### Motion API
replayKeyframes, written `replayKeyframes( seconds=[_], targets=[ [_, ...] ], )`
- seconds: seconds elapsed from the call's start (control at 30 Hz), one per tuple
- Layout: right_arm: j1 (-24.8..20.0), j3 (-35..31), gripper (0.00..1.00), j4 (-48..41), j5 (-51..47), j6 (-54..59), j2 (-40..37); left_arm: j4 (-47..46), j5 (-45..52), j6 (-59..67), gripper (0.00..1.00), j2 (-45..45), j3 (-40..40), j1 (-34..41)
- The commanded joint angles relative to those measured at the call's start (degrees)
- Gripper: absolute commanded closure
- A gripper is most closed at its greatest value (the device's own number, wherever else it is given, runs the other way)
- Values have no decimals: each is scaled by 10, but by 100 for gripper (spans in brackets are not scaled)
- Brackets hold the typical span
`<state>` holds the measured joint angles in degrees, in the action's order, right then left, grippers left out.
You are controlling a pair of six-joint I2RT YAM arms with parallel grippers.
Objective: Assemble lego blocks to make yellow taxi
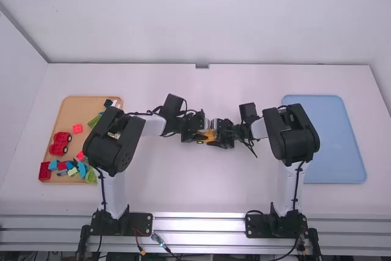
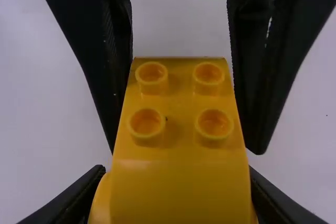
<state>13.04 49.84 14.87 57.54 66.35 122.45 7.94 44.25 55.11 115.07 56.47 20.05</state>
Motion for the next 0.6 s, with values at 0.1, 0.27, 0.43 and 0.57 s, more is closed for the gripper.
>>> replayKeyframes(
  seconds=[0.1, 0.27, 0.43, 0.57],
  targets=[
    [1, -4, 57, -4, -10, 6, 10, -15, -54, 9, 49, 17, -20, -8],
    [1, -4, 57, -4, -10, 5, 10, -13, 18, 24, 43, 13, -20, -35],
    [1, -4, 57, -4, -11, 5, 10, -12, 98, 24, 35, 13, -20, -67],
    [1, -4, 57, -4, -10, 5, 10, -7, 135, 24, 33, 13, -20, -80]
  ],
)
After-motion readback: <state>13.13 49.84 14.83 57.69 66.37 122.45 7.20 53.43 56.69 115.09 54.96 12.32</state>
